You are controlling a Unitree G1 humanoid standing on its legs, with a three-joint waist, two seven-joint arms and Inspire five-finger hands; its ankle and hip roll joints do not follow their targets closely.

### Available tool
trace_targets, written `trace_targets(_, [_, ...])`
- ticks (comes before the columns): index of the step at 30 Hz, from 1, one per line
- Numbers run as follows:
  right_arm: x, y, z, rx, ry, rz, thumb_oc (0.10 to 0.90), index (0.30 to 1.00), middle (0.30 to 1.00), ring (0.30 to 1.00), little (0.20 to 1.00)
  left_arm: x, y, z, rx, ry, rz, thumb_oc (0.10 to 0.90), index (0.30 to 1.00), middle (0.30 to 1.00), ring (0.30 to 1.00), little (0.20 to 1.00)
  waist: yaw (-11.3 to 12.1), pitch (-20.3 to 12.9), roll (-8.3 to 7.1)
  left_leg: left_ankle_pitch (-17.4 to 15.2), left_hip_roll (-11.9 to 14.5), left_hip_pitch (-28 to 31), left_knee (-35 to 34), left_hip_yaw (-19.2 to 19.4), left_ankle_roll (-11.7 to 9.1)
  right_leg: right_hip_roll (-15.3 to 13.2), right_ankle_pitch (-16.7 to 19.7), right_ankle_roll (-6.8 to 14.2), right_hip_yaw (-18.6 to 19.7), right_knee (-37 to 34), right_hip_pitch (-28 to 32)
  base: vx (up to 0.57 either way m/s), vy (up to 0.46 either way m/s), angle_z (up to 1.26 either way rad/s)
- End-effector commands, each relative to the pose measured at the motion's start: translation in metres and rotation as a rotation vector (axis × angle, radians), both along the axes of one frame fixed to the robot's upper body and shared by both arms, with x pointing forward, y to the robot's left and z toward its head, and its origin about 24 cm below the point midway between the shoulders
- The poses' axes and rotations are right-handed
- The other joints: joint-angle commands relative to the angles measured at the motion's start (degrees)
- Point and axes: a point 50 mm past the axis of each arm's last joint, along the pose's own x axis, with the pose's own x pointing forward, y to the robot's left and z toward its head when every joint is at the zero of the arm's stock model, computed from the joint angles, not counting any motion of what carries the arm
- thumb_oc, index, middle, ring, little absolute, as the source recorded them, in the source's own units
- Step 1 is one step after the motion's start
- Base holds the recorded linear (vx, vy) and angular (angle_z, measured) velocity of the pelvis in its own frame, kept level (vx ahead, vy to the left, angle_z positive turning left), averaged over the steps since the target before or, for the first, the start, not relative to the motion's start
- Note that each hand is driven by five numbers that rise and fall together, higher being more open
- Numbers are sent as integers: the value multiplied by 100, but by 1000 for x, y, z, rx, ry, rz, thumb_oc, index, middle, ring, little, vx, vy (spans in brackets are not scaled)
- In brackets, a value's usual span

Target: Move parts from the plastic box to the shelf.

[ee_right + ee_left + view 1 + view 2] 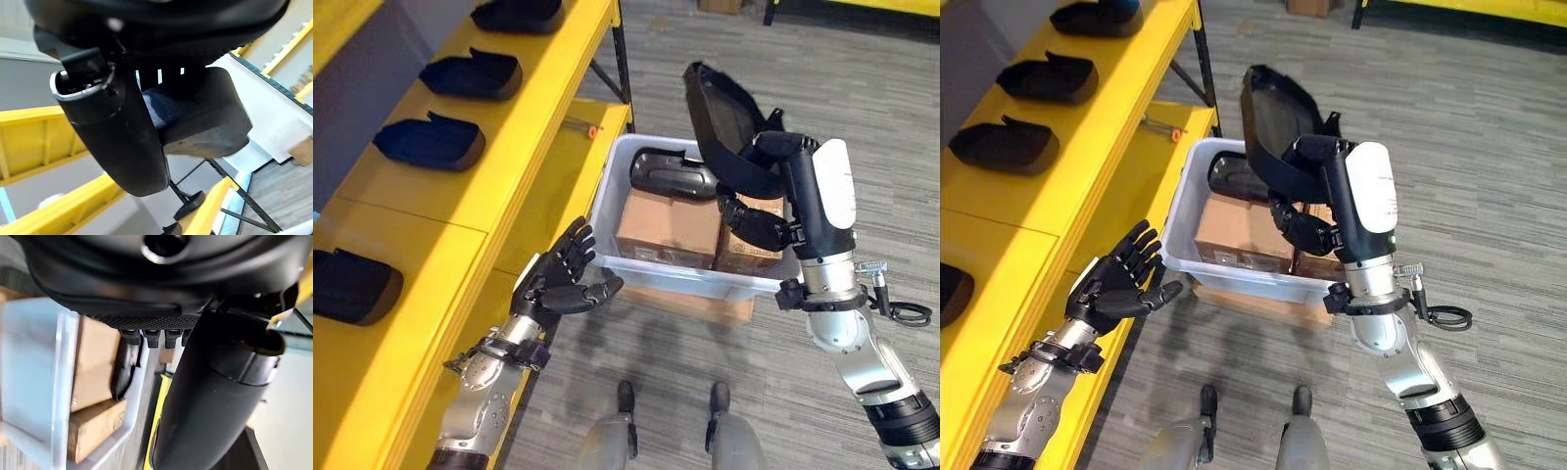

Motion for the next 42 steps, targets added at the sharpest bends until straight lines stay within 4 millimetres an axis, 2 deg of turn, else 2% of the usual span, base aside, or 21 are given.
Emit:
trace_targets(1, [-20, 9, 31, 71, -212, 136, 400, 300, 300, 300, 300, -7, -5, 17, 17, -107, -79, 900, 1000, 1000, 1000, 1000, -64, -1228, -118, -652, -162, 324, -205, -229, 312, -327, 625, 341, 216, -627, 84, -164, 305, -32])
trace_targets(4, [-26, 15, 29, 84, -222, 167, 400, 300, 300, 300, 300, -6, -11, 13, 23, -83, -101, 900, 1000, 1000, 1000, 1000, -98, -1278, -73, -517, -133, 469, -582, -273, 392, -138, 537, 322, 306, -133, -71, -157, 150, -23])
trace_targets(5, [-28, 16, 29, 83, -229, 166, 400, 300, 300, 300, 300, -7, -12, 11, 23, -77, -108, 900, 1000, 1000, 1000, 1000, -117, -1311, -71, -434, -115, 493, -714, -332, 428, 53, 328, 286, 359, 232, -92, -146, 27, -16])
trace_targets(8, [-32, 14, 32, 97, -249, 173, 400, 300, 300, 300, 300, -10, -14, 8, -9, -51, -114, 900, 1000, 1000, 1000, 1000, -128, -1387, -142, -376, -202, 431, -776, -515, 508, 499, 2, 226, 374, 724, -74, -146, -60, -17])
trace_targets(10, [-35, 14, 35, 105, -269, 181, 400, 300, 300, 300, 300, -13, -15, 5, -30, -35, -115, 900, 1000, 1000, 1000, 1000, -149, -1353, -147, -334, -265, 390, -780, -722, 544, 971, -180, 124, 581, 1352, -207, -153, -117, -9])
trace_targets(11, [-36, 14, 36, 107, -270, 186, 400, 300, 300, 300, 300, -15, -15, 4, -38, -32, -112, 900, 1000, 1000, 1000, 1000, -157, -1339, -141, -328, -274, 388, -780, -764, 545, 1071, -231, 86, 645, 1480, -258, -121, -146, 8])
trace_targets(12, [-37, 18, 38, 107, -282, 210, 400, 300, 300, 300, 300, -19, -16, 1, -56, -31, -97, 900, 1000, 1000, 1000, 1000, -148, -1306, -142, -293, -326, 356, -780, -906, 531, 1366, -435, -70, 773, 1497, -287, -131, -204, 23])
trace_targets(15, [-38, 24, 40, 70, -306, 261, 400, 300, 300, 300, 300, -22, -15, -1, -76, -44, -81, 900, 1000, 1000, 1000, 1000, -82, -1170, -102, -195, -405, 240, -722, -1066, 474, 1569, -735, -319, 760, 1184, -181, -194, -171, 23])
trace_targets(17, [-34, 31, 46, 12, -322, 263, 400, 300, 300, 300, 300, -14, -22, 0, -108, -73, -128, 900, 1000, 1000, 1000, 1000, -129, -883, -17, -12, -238, -118, -443, -651, 249, 1528, -1017, -448, 561, 1160, -103, -325, -76, 26])
trace_targets(19, [-30, 29, 45, -8, -307, 237, 400, 300, 300, 300, 300, -11, -30, 2, -111, -75, -164, 900, 1000, 1000, 1000, 1000, -162, -841, -17, 24, -52, -214, -292, -312, 132, 1432, -1156, -508, 358, 1052, 31, -162, -41, 77])
trace_targets(21, [-28, 28, 46, -11, -291, 234, 400, 300, 300, 300, 300, -8, -32, 4, -107, -91, -169, 900, 1000, 1000, 1000, 1000, -200, -859, -46, -16, 77, -211, -180, -177, 64, 1313, -1184, -541, 208, 944, 141, -124, 10, 80])
trace_targets(24, [-27, 30, 51, -33, -291, 258, 400, 300, 300, 300, 300, -6, -30, 16, -100, -142, -158, 900, 1000, 1000, 1000, 1000, -261, -998, -138, -112, 470, 14, -53, 85, -41, 964, -1119, -547, -30, 804, 249, -153, 135, 80])
trace_targets(27, [-26, 30, 53, -37, -295, 261, 400, 300, 300, 300, 300, -6, -28, 21, -103, -162, -156, 900, 1000, 1000, 1000, 1000, -270, -1089, -187, -104, 712, 123, 30, 205, -66, 788, -1126, -549, -149, 820, 248, -100, 141, 45])
trace_targets(31, [-19, 31, 58, -25, -281, 267, 400, 300, 300, 300, 300, -4, -33, 31, -119, -195, -185, 900, 1000, 1000, 1000, 1000, -365, -1223, -213, 421, 1474, 189, 530, 542, -270, 458, -1306, -660, -466, 1045, 195, -165, 304, 60])
trace_targets(33, [-17, 31, 59, -27, -272, 267, 400, 300, 300, 300, 300, -3, -34, 32, -123, -203, -177, 900, 1000, 1000, 1000, 1000, -392, -1257, -173, 577, 1643, 229, 680, 576, -365, 349, -1326, -681, -604, 1105, 156, -190, 468, 76])
trace_targets(35, [-15, 28, 60, -30, -265, 267, 400, 300, 300, 300, 300, -4, -32, 34, -113, -207, -140, 900, 1000, 1000, 1000, 1000, -360, -1285, -50, 455, 1557, 400, 600, 503, -430, 215, -1306, -599, -668, 1115, 115, -153, 472, 74])
trace_targets(36, [-15, 28, 60, -30, -265, 267, 400, 300, 300, 300, 300, -4, -32, 34, -113, -207, -140, 900, 1000, 1000, 1000, 1000, -361, -1283, -50, 457, 1556, 405, 596, 503, -429, 215, -1306, -599, -669, 1114, 118, -87, 420, 66])
trace_targets(37, [-15, 26, 58, -35, -262, 259, 400, 300, 300, 300, 300, -6, -27, 34, -93, -202, -115, 900, 1000, 1000, 1000, 1000, -317, -1297, 40, 355, 1456, 463, 451, 553, -455, 134, -1256, -512, -722, 1021, 178, -87, 461, 63])
trace_targets(39, [-16, 24, 54, -33, -255, 235, 400, 300, 300, 300, 300, -12, -18, 32, -72, -187, -73, 900, 1000, 1000, 1000, 1000, -148, -1292, 80, 166, 1212, 483, 364, 576, -440, -37, -923, -270, -923, 584, 441, -133, 599, 68])
trace_targets(41, [-16, 23, 54, -30, -257, 222, 400, 300, 300, 300, 300, -14, -15, 32, -61, -182, -68, 900, 1000, 1000, 1000, 1000, -97, -1312, 63, -20, 1098, 517, 292, 630, -394, -134, -752, -170, -1022, 427, 505, -87, 362, 35])
trace_targets(42, [-16, 20, 53, -16, -253, 196, 400, 300, 300, 300, 300, -18, -8, 29, -34, -167, -62, 900, 1000, 1000, 1000, 1000, 15, -1367, 14, -263, 887, 561, 111, 655, -323, -329, -346, 25, -1176, 73, 612, -73, 432, 14])
